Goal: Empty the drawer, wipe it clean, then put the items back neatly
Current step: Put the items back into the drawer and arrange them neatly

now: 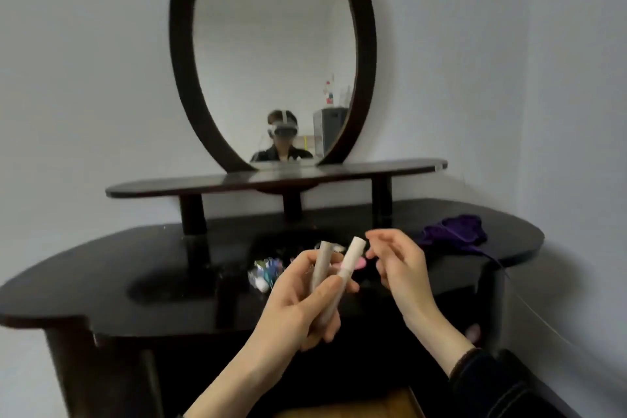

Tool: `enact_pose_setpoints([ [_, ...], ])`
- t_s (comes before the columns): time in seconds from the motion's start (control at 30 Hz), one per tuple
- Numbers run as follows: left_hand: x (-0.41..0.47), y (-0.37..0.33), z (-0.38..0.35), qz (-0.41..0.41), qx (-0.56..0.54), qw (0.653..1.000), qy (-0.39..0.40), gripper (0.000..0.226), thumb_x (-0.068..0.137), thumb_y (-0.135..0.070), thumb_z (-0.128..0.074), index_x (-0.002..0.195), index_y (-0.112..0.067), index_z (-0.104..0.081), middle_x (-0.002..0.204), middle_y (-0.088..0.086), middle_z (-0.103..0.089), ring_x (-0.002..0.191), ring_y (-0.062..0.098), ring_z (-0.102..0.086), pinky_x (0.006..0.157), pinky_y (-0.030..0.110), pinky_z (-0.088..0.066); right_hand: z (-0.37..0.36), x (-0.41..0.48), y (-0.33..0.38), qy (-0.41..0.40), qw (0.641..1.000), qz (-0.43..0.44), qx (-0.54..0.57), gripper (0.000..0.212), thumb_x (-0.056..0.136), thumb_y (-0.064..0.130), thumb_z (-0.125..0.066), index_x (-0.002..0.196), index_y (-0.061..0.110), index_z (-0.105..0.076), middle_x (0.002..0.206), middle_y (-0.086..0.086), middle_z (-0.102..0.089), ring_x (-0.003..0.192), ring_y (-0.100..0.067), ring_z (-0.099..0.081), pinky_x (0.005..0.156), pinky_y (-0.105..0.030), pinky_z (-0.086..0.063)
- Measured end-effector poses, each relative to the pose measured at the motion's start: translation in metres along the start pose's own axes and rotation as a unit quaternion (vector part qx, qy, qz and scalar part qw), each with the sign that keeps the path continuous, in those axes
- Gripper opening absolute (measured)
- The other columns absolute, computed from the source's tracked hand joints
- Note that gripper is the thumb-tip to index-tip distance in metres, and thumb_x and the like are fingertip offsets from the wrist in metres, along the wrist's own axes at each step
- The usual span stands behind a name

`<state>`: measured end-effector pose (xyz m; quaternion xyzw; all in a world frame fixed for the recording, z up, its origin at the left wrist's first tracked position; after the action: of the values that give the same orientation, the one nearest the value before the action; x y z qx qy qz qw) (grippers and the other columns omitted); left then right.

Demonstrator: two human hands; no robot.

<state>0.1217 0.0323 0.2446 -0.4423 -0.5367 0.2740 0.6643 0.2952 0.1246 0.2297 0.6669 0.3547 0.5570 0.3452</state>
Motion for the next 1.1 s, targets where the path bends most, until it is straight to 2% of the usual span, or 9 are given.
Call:
enact_pose_setpoints([
  [0.1, -0.038, 0.026, -0.011, 0.033, -0.014, 0.999, 0.012, 0.020, 0.101, -0.017, -0.058, 0.120, -0.011, -0.055, 0.104, 0.022, -0.068, 0.043, 0.020, -0.048, 0.037, 0.015, -0.035, 0.003, -0.062, 0.006, 0.074, 0.995, 0.051, 0.034, 0.026, 0.100, 0.033, -0.053, 0.096, 0.016, -0.071, 0.064, 0.001, -0.054, 0.052, -0.003, -0.048, 0.047, -0.013, -0.036],
  [0.17, -0.057, 0.049, -0.013, 0.074, -0.014, 0.997, 0.000, 0.021, 0.101, -0.014, -0.055, 0.121, -0.007, -0.053, 0.102, 0.023, -0.068, 0.044, 0.021, -0.049, 0.037, 0.015, -0.036, 0.006, -0.097, -0.004, 0.130, 0.991, 0.021, 0.033, 0.029, 0.097, 0.039, -0.055, 0.099, 0.016, -0.071, 0.063, 0.005, -0.054, 0.050, -0.002, -0.049, 0.046, -0.012, -0.037],
  [0.27, -0.081, 0.089, -0.015, 0.124, -0.006, 0.992, 0.001, 0.021, 0.102, -0.016, -0.054, 0.121, -0.008, -0.052, 0.100, 0.019, -0.069, 0.047, 0.024, -0.051, 0.036, 0.018, -0.033, 0.016, -0.130, -0.039, 0.172, 0.984, -0.044, -0.009, 0.011, 0.097, 0.025, -0.064, 0.103, 0.019, -0.071, 0.068, 0.001, -0.062, 0.054, -0.007, -0.056, 0.047, -0.019, -0.042],
  [0.43, -0.113, 0.164, -0.019, 0.193, 0.003, 0.981, 0.024, 0.017, 0.105, -0.016, -0.050, 0.119, -0.007, -0.047, 0.103, 0.013, -0.069, 0.051, 0.023, -0.056, 0.035, 0.021, -0.033, 0.038, -0.158, -0.107, 0.219, 0.962, -0.125, -0.105, 0.020, 0.099, 0.014, -0.061, 0.117, 0.019, -0.067, 0.088, -0.004, -0.071, 0.069, -0.019, -0.069, 0.056, -0.028, -0.053],
  [0.63, -0.128, 0.244, -0.011, 0.403, 0.042, 0.908, -0.108, 0.015, 0.104, -0.014, -0.048, 0.119, -0.011, -0.050, 0.100, 0.014, -0.072, 0.064, 0.023, -0.066, 0.040, 0.026, -0.037, 0.051, -0.168, -0.177, 0.147, 0.950, -0.238, -0.141, 0.019, 0.093, 0.017, -0.070, 0.111, 0.019, -0.066, 0.087, -0.002, -0.072, 0.067, -0.014, -0.067, 0.058, -0.023, -0.054],
  [0.73, -0.131, 0.266, -0.005, 0.458, 0.047, 0.875, -0.147, 0.014, 0.103, -0.010, -0.046, 0.117, -0.008, -0.050, 0.097, 0.017, -0.069, 0.066, 0.024, -0.063, 0.044, 0.028, -0.036, 0.050, -0.170, -0.197, 0.151, 0.940, -0.267, -0.147, 0.012, 0.092, 0.020, -0.072, 0.104, 0.017, -0.071, 0.082, -0.002, -0.072, 0.062, -0.013, -0.063, 0.056, -0.024, -0.053],
  [0.9, -0.134, 0.278, 0.002, 0.485, -0.010, 0.861, -0.152, 0.014, 0.102, -0.008, -0.048, 0.115, -0.006, -0.052, 0.090, 0.014, -0.065, 0.062, 0.021, -0.058, 0.042, 0.024, -0.041, 0.039, -0.183, -0.224, 0.274, 0.870, -0.312, -0.264, 0.016, 0.092, 0.024, -0.072, 0.107, 0.019, -0.072, 0.093, -0.003, -0.070, 0.055, -0.011, -0.059, 0.050, -0.023, -0.049],
  [1.0, -0.137, 0.284, -0.002, 0.494, -0.035, 0.855, -0.153, 0.012, 0.101, -0.004, -0.047, 0.113, -0.005, -0.050, 0.083, 0.014, -0.060, 0.057, 0.021, -0.055, 0.042, 0.024, -0.041, 0.037, -0.192, -0.232, 0.344, 0.836, -0.295, -0.310, 0.004, 0.090, 0.027, -0.073, 0.093, 0.029, -0.072, 0.071, 0.009, -0.065, 0.054, -0.005, -0.054, 0.051, -0.023, -0.042],
  [1.1, -0.141, 0.288, -0.005, 0.493, -0.023, 0.856, -0.150, 0.011, 0.101, -0.003, -0.046, 0.112, -0.004, -0.050, 0.078, 0.011, -0.060, 0.053, 0.019, -0.055, 0.040, 0.025, -0.042, 0.038, -0.197, -0.238, 0.388, 0.813, -0.272, -0.337, 0.009, 0.088, 0.030, -0.074, 0.079, 0.031, -0.073, 0.058, 0.010, -0.057, 0.053, -0.002, -0.047, 0.055, -0.027, -0.037],
])
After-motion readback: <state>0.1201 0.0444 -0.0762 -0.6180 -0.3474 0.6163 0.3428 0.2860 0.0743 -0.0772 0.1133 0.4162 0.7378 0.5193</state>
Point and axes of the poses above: each hand's wrist, its own x-axis towards the middle knuckle, its own z-axis out of the back of the hand, y = z × x, the point moved 2 cm from there along x, towards the middle knuckle
